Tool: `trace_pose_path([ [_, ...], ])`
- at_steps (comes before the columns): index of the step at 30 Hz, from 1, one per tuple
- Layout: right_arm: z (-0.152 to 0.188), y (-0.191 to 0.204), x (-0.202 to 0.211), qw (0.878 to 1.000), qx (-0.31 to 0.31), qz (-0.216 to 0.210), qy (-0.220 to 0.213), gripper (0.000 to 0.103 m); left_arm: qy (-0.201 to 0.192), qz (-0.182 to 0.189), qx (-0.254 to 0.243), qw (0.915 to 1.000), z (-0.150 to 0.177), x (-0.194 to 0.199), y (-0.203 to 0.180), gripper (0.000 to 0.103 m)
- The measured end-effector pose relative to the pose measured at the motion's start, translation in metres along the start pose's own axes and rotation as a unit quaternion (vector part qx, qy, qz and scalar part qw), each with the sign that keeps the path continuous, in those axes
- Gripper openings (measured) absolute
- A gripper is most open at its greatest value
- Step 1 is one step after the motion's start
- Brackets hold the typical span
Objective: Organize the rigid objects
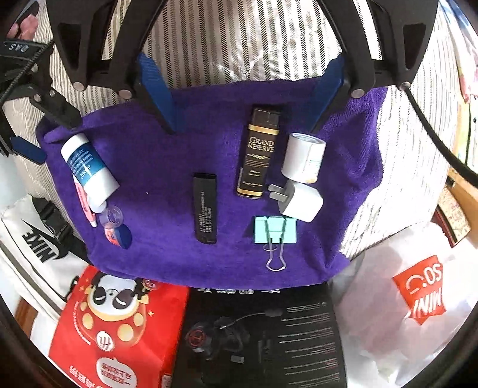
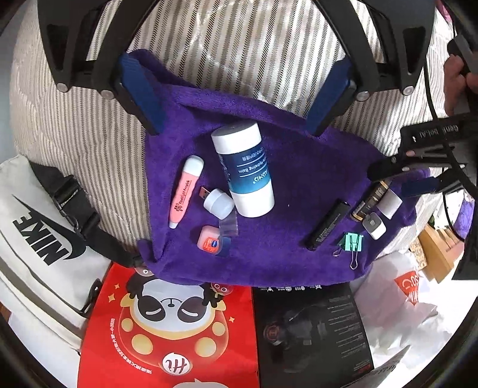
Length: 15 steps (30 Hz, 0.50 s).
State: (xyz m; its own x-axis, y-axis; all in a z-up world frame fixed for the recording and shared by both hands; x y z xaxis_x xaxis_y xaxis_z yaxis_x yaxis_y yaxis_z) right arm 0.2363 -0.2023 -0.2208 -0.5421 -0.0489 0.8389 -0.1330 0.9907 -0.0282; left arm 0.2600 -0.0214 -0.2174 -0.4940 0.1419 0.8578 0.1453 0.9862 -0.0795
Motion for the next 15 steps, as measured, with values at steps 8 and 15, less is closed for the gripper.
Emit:
trace_pose_path([
  [8,0.001,0.001,0.002,1.000,-0.010,0.005,0.002,0.102,-0.006,0.012,-0.004,0.9999,0.002,0.012,-0.002,0.090],
  [15,0.006,-0.002,0.026,1.000,-0.024,0.009,0.001,0.103,-0.005,-0.002,-0.013,0.9999,0.016,0.051,-0.002,0.091],
])
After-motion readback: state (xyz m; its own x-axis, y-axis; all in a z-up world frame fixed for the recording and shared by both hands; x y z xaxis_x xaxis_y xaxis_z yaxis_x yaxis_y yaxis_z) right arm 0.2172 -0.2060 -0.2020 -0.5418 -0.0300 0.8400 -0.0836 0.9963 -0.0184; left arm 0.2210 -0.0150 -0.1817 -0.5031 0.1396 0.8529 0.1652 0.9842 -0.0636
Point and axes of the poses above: each gripper's, at about its wrist camera, not at the fingertips, and x roughly against the way its jaws point, y to its left, z to its underside, the point moved 6 cm from there along -x, roughly the way its jaws point, and after that the axes turned 4 degrees about z, right-handed, at the moved point
